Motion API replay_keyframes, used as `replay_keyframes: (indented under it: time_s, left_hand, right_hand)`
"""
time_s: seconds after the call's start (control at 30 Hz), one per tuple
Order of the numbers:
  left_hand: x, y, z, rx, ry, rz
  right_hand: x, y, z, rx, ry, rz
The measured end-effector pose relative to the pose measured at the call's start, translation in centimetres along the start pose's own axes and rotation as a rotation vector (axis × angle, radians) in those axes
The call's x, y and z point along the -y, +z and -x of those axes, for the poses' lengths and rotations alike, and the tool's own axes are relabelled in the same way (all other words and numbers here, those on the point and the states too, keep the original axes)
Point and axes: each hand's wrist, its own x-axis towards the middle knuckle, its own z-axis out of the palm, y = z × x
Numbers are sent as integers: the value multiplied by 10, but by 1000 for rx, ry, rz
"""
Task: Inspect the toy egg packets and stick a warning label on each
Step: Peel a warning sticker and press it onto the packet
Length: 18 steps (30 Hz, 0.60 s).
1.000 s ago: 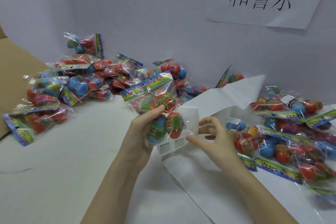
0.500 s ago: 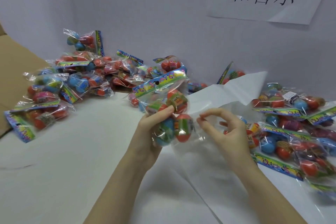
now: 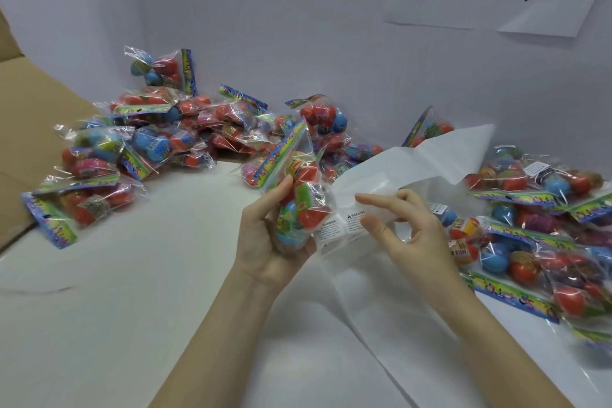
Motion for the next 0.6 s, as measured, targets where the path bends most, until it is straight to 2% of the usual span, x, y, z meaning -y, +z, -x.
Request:
replay_keyframes:
  time_s: [0.1,0.23,0.4,0.6]
  left_hand:
    - [1,0,0,-1,21,20]
    - [2,0,0,10,29,19]
    - [4,1,0,10,32,7]
    - [5,2,-1,15,11,-20]
  right_hand:
    - [0,2,0,-37,12,71]
    - [-5,7,0,-179,-97,285]
    - [-5,6,1,-288,-179,331]
    - [-5,3,0,-404,-363,464]
